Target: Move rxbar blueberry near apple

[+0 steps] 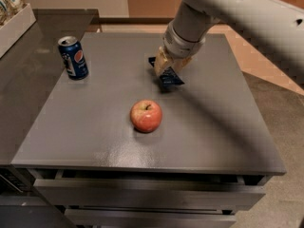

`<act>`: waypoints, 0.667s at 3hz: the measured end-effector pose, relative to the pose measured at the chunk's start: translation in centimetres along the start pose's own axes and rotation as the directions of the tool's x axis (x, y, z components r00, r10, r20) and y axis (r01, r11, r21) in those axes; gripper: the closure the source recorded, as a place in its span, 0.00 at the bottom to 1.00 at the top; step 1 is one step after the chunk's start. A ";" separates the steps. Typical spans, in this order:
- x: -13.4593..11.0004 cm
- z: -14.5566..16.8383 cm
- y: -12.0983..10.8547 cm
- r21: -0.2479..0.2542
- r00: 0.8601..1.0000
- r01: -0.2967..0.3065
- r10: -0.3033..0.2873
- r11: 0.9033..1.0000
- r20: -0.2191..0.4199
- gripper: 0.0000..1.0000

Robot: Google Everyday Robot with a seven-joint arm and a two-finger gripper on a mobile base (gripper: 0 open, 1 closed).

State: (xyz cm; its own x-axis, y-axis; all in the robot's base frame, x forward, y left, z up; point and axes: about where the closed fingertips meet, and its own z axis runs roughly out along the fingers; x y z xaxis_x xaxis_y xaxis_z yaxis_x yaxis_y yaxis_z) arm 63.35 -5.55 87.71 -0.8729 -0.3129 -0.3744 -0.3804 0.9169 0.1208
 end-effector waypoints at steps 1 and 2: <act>0.8 0.4 2.0 -0.006 0.999 0.035 -0.035 0.999 -0.026 1.00; 1.9 0.8 3.5 -0.005 0.997 0.064 -0.064 0.998 -0.053 1.00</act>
Offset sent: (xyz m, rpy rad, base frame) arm -0.0430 0.0396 -0.0166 -0.0603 0.0554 0.0969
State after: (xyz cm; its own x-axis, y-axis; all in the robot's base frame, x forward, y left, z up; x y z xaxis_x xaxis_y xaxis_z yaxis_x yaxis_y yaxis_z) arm 60.63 -2.74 86.68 -0.8619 -0.3835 -0.3316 -0.4368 0.8938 0.1016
